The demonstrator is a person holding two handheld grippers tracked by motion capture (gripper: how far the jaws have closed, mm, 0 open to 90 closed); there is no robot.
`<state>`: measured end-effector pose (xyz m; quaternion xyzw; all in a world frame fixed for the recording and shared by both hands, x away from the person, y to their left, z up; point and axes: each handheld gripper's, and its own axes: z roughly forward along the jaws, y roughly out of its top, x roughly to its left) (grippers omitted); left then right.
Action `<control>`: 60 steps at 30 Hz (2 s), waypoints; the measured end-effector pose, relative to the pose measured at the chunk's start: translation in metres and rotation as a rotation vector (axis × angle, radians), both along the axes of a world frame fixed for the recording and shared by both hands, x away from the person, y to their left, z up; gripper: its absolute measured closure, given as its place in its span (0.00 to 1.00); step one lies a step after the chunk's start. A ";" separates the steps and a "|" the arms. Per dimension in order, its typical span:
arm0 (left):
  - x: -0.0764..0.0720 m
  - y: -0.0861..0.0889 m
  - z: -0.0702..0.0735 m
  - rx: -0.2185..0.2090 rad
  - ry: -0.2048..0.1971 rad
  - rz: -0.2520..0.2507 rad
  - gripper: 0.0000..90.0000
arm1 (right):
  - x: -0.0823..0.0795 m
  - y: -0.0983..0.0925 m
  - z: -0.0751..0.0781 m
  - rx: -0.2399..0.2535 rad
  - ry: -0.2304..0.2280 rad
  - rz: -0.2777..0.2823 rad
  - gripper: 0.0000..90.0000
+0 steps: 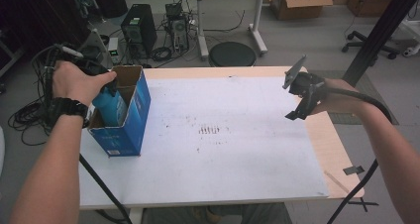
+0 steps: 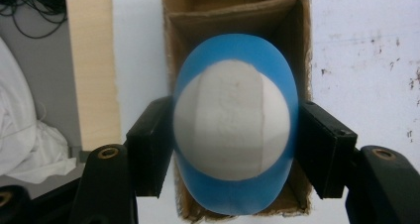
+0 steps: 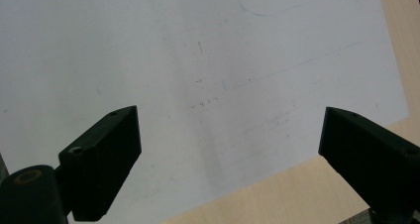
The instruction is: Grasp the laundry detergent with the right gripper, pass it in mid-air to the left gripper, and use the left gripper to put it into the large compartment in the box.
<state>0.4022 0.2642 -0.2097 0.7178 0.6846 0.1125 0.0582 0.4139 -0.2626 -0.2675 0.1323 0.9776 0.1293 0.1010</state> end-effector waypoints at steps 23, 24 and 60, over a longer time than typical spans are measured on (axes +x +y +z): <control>0.005 -0.002 -0.046 0.001 0.040 -0.002 0.43 | 0.002 0.002 -0.007 0.000 0.006 -0.001 0.11; 0.005 -0.001 -0.047 0.004 0.043 -0.003 0.43 | 0.002 0.002 -0.007 0.000 0.008 -0.002 0.11; 0.003 -0.003 -0.050 0.002 0.053 -0.018 0.37 | -0.001 0.004 -0.007 -0.002 0.012 -0.007 0.10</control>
